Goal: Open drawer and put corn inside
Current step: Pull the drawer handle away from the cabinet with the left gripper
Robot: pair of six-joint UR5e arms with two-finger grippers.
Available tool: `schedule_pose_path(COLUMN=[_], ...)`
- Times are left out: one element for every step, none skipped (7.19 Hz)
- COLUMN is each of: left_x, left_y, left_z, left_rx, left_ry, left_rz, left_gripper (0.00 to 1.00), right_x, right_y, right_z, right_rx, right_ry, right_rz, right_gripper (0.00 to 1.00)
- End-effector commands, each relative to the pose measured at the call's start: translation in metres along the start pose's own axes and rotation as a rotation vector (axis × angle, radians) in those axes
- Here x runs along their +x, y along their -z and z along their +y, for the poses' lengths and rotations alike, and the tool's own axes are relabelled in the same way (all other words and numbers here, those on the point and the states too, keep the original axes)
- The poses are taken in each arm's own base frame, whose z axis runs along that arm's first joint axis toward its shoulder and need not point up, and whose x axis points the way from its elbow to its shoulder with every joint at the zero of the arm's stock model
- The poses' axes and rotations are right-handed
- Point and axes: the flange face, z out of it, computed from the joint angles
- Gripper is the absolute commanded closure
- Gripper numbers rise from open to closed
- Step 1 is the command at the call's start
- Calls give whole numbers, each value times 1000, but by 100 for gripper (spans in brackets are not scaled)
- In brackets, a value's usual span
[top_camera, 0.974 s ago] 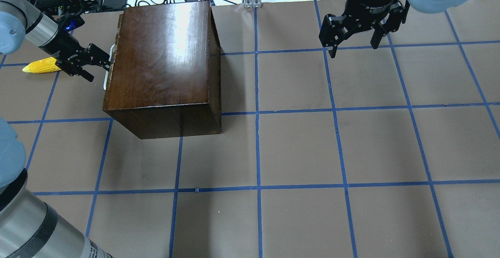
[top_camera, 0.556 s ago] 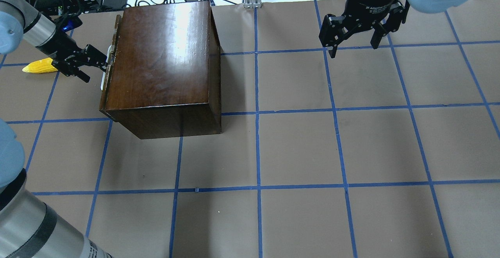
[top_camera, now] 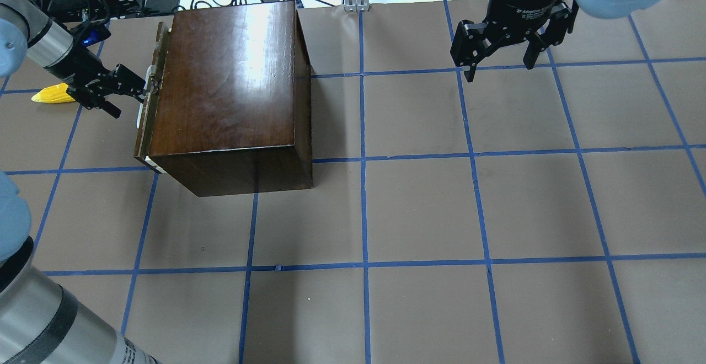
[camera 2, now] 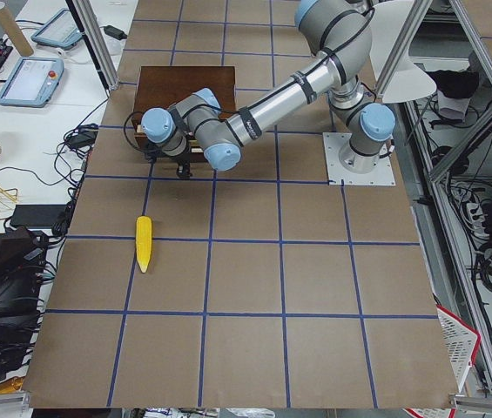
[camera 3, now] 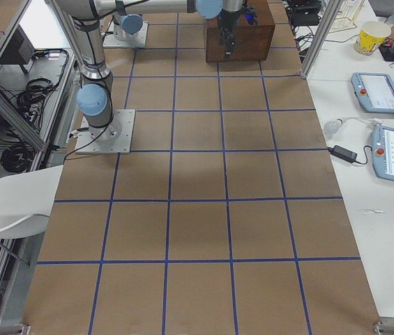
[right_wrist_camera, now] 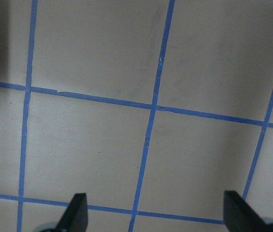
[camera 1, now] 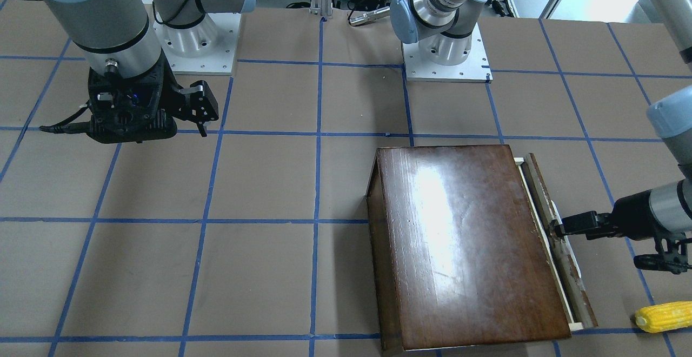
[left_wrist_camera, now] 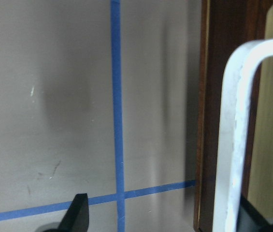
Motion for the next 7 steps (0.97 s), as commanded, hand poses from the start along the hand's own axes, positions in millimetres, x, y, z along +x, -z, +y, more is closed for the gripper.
schedule_pose_path(left_x=[-8, -8, -10, -11, -21, -32, -33], left_y=[3, 5, 6, 9, 12, 15, 16], left_z=[2, 2, 2, 2, 4, 8, 8], left_rx=[5, 5, -2, 2, 8, 13, 15], left_ry=[-6, -8, -10, -10, 5, 19, 14], left_rz=[-2, -9, -24, -28, -25, -23, -24], left_gripper=[0, 0, 0, 0, 0, 0, 0], right_x=[0, 0, 0, 0, 0, 0, 0], right_y=[0, 0, 0, 0, 0, 0, 0], right_z=[0, 0, 0, 0, 0, 0, 0], right_rx=[-1, -1, -1, 0, 0, 0, -1], right_ry=[1, 1, 1, -1, -1, 1, -1], right_rz=[0, 0, 0, 0, 0, 0, 0], right_gripper=[0, 0, 0, 0, 0, 0, 0])
